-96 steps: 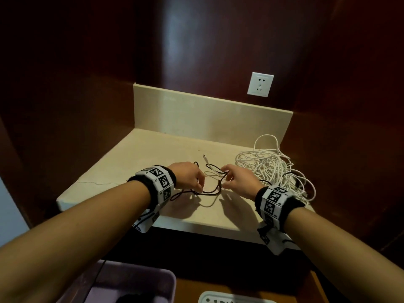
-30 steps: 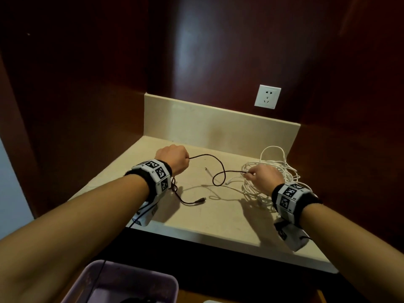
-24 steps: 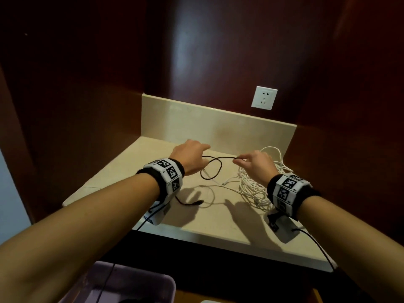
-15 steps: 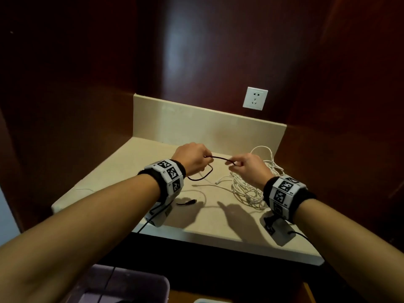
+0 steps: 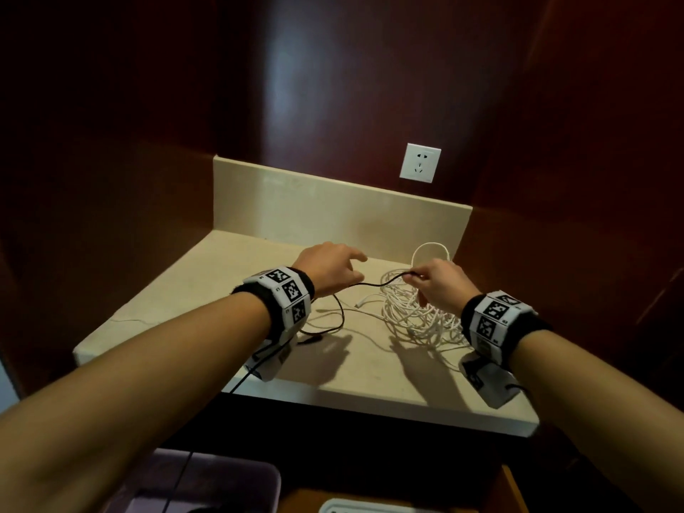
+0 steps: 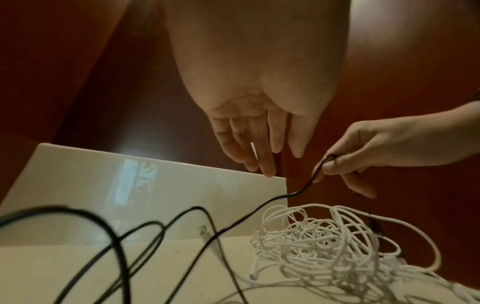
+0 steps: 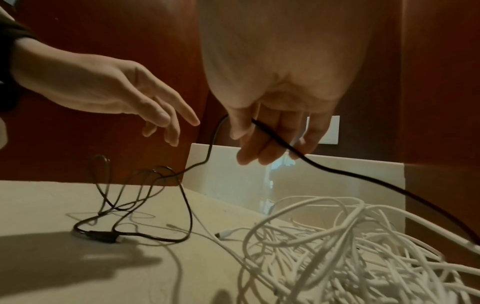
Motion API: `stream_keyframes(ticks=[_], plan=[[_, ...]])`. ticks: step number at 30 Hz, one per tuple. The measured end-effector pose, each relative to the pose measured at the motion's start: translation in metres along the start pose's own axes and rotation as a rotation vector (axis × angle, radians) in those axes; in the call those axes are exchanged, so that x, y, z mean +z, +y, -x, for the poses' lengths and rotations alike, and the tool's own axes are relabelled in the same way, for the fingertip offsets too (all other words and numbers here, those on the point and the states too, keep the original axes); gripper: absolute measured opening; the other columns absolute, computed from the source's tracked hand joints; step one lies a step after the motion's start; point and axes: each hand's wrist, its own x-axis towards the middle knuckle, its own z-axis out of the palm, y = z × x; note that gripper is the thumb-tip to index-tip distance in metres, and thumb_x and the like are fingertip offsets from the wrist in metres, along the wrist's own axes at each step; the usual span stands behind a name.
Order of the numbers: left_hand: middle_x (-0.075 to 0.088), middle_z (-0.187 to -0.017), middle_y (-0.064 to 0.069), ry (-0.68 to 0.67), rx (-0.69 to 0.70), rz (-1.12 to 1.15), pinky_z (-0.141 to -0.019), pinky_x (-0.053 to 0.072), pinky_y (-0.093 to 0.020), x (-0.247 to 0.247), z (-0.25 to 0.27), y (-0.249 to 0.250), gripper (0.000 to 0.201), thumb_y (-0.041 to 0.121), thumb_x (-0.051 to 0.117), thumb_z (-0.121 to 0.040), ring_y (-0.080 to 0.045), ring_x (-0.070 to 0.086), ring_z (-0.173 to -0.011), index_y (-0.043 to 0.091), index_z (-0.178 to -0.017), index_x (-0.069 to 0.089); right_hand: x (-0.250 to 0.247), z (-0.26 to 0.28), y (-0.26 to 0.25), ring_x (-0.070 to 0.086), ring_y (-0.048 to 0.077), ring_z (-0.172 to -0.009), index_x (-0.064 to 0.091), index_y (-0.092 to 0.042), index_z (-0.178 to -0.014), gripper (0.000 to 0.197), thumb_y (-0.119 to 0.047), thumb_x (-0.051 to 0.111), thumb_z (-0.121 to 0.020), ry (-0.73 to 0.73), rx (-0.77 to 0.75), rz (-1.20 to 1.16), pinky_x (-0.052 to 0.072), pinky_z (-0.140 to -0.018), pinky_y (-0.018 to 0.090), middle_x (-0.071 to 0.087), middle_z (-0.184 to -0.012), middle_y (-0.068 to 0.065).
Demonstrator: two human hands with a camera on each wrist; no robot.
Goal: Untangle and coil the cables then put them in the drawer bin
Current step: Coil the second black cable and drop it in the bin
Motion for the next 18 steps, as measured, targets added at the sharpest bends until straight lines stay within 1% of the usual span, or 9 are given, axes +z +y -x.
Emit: stream_keyframes(ticks=[2,3,5,7,8,13,15,17,18], plan=[[0.070,-0.112,0.012,0.013,0.032,0.008,-0.084,0.044,-0.029,0.002,-0.003,0.009,0.037,0.043,0.057,-0.092,-0.015,0.060,-0.108,0.035,-0.129,0.058,-0.001,0.002,-0.007,0.064,0.017,-0.067,0.072,-0.019,-0.106,0.026,-0.033,0.051,-0.100,0.004,-0.033,-0.014,0.050,-0.069,0.036,0.071,-0.068,0.000],[0.070,-0.112,0.011,0.014,0.039,0.011,-0.086,0.045,-0.030,0.004,-0.004,0.012,0.036,0.044,0.057,-0.093,-0.015,0.060,-0.107,0.035,-0.127,0.059,0.000,0.003,-0.009,0.064,0.016,-0.066,0.073,-0.019,-0.105,0.026,-0.033,0.051,-0.100,0.009,-0.051,-0.013,0.051,-0.070,0.037,0.070,-0.066,-0.001],[0.071,-0.112,0.009,0.006,0.038,0.022,-0.087,0.047,-0.030,0.009,-0.005,0.015,0.034,0.045,0.057,-0.092,-0.016,0.061,-0.106,0.035,-0.125,0.062,0.000,0.005,-0.012,0.061,0.013,-0.061,0.074,-0.018,-0.101,0.026,-0.033,0.052,-0.099,0.024,-0.079,-0.015,0.048,-0.064,0.033,0.069,-0.063,-0.001],[0.071,-0.111,0.007,-0.004,0.033,0.054,-0.085,0.048,-0.030,0.013,-0.004,0.015,0.030,0.043,0.059,-0.092,-0.016,0.062,-0.103,0.035,-0.121,0.065,0.001,0.007,-0.013,0.056,0.009,-0.055,0.074,-0.016,-0.096,0.027,-0.033,0.052,-0.099,0.026,-0.102,-0.030,0.041,-0.057,0.029,0.068,-0.061,-0.002],[0.071,-0.110,0.007,-0.007,0.034,0.070,-0.084,0.049,-0.030,0.014,-0.004,0.015,0.028,0.042,0.060,-0.092,-0.016,0.062,-0.102,0.036,-0.118,0.067,0.000,0.007,-0.013,0.055,0.007,-0.054,0.074,-0.016,-0.095,0.028,-0.032,0.052,-0.099,0.022,-0.112,-0.034,0.040,-0.056,0.028,0.068,-0.060,-0.003],[0.072,-0.105,0.006,-0.049,0.058,0.116,-0.085,0.051,-0.033,0.024,-0.007,0.018,0.017,0.038,0.063,-0.090,-0.016,0.063,-0.097,0.034,-0.104,0.073,0.001,0.014,-0.012,0.053,0.003,-0.053,0.074,-0.017,-0.088,0.026,-0.031,0.054,-0.098,0.012,-0.143,-0.034,0.034,-0.053,0.022,0.067,-0.058,-0.006],[0.071,-0.104,0.005,-0.077,0.077,0.096,-0.084,0.051,-0.033,0.026,-0.009,0.020,0.016,0.036,0.061,-0.091,-0.016,0.061,-0.089,0.031,-0.101,0.073,0.003,0.017,-0.011,0.053,0.003,-0.053,0.072,-0.018,-0.084,0.025,-0.030,0.055,-0.098,0.015,-0.144,-0.035,0.034,-0.053,0.021,0.068,-0.060,-0.005],[0.071,-0.103,0.004,-0.090,0.087,0.066,-0.082,0.051,-0.033,0.028,-0.010,0.019,0.017,0.033,0.058,-0.094,-0.016,0.057,-0.082,0.027,-0.102,0.071,0.005,0.018,-0.009,0.053,0.003,-0.055,0.070,-0.016,-0.082,0.023,-0.025,0.055,-0.097,0.019,-0.148,-0.025,0.036,-0.056,0.023,0.069,-0.062,-0.004],[0.070,-0.102,0.003,-0.082,0.082,0.052,-0.082,0.051,-0.034,0.028,-0.010,0.018,0.018,0.032,0.056,-0.095,-0.016,0.058,-0.082,0.026,-0.103,0.070,0.006,0.018,-0.006,0.055,0.003,-0.057,0.068,-0.016,-0.083,0.020,-0.023,0.055,-0.096,0.006,-0.139,-0.016,0.039,-0.059,0.023,0.069,-0.064,-0.004]])
